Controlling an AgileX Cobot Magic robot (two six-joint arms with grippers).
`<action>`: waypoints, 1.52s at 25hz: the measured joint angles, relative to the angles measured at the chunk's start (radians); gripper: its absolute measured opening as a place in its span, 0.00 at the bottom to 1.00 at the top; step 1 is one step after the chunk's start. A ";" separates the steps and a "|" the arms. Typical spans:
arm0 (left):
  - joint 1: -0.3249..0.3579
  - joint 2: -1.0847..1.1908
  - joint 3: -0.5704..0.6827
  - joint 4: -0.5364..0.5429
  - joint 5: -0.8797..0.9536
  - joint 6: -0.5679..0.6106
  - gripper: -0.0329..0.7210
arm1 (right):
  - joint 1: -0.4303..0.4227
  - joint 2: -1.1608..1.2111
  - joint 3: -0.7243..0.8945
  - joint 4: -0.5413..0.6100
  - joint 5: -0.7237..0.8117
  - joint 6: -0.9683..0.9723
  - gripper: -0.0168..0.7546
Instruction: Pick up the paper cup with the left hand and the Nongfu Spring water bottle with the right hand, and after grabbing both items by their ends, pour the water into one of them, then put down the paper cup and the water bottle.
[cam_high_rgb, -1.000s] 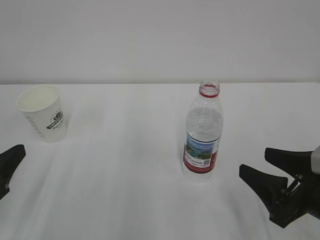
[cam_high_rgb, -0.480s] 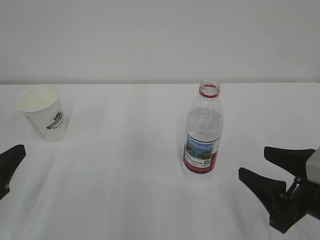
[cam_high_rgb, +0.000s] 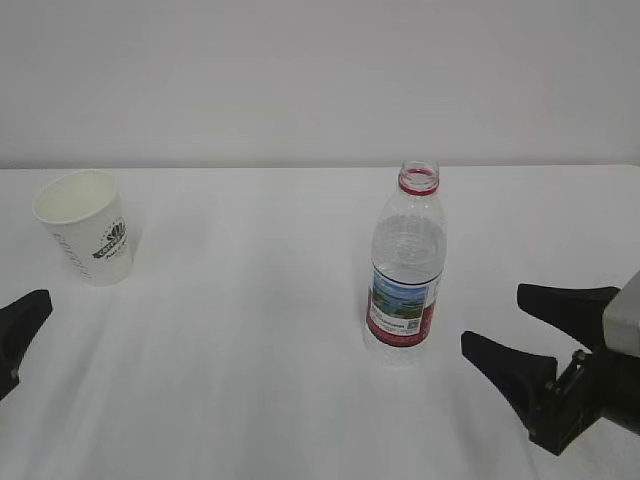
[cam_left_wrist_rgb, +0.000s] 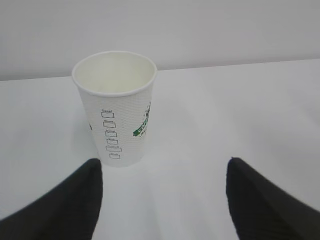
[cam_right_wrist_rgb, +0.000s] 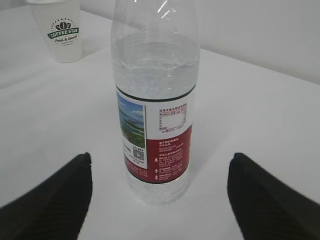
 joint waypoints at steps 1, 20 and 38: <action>0.000 0.000 0.000 0.000 0.000 0.000 0.80 | 0.000 0.014 -0.007 0.000 0.000 0.010 0.86; 0.000 0.000 0.002 0.000 0.000 0.000 0.81 | 0.000 0.253 -0.184 -0.052 0.000 0.027 0.87; 0.000 0.000 0.002 0.000 0.000 0.001 0.81 | 0.021 0.326 -0.297 -0.126 0.000 0.047 0.87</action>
